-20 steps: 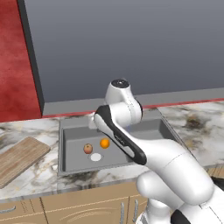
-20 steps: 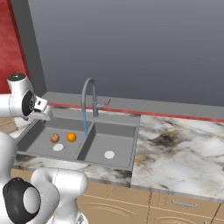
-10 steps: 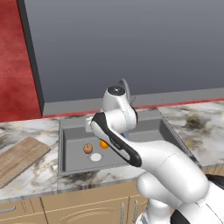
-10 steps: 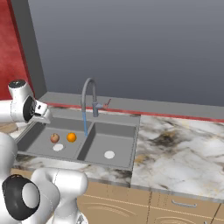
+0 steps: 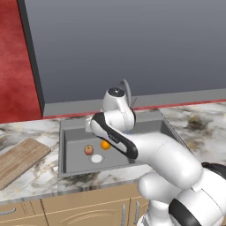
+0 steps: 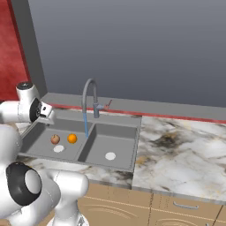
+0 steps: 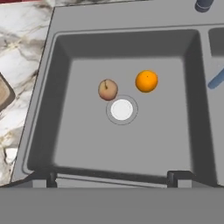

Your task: Pick the peach, orange from the sink and place them on the cutting board to airdry. Then turn off the sink faucet.

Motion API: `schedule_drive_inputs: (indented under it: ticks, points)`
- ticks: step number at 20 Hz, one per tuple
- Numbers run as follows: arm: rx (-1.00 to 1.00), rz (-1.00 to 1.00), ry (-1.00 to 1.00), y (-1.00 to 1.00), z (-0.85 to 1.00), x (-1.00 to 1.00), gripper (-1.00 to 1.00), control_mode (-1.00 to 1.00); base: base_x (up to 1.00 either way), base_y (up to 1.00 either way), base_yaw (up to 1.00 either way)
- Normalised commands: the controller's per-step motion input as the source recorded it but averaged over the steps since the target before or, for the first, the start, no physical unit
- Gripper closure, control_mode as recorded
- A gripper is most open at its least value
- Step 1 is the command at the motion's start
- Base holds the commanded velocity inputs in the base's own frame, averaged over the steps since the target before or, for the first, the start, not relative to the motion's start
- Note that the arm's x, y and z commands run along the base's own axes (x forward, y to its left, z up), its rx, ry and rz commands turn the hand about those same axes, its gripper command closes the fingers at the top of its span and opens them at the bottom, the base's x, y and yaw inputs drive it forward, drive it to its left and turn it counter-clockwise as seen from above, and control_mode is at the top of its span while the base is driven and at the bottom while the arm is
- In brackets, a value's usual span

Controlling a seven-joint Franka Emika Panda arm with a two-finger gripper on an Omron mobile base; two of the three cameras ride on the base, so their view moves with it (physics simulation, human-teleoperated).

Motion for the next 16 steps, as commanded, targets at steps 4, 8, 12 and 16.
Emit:
schedule_drive_inputs:
  ticks: [4, 8, 12, 16]
  points:
    - [-0.03, 0.0, 0.0, 0.22, -0.33, 0.25, -1.0, -1.0, 0.0, 0.0, 0.0]
    - [-0.03, 0.0, 0.0, 0.17, -0.36, 0.3, -1.0, -1.0, 0.0, 0.0, 0.0]
    - [-0.01, 0.0, 0.0, 0.04, -0.17, 0.21, -1.0, -1.0, 0.0, 0.0, 0.0]
    - [0.0, 0.02, 0.0, 0.0, -0.13, 0.04, -1.0, -1.0, 0.0, 0.0, 0.0]
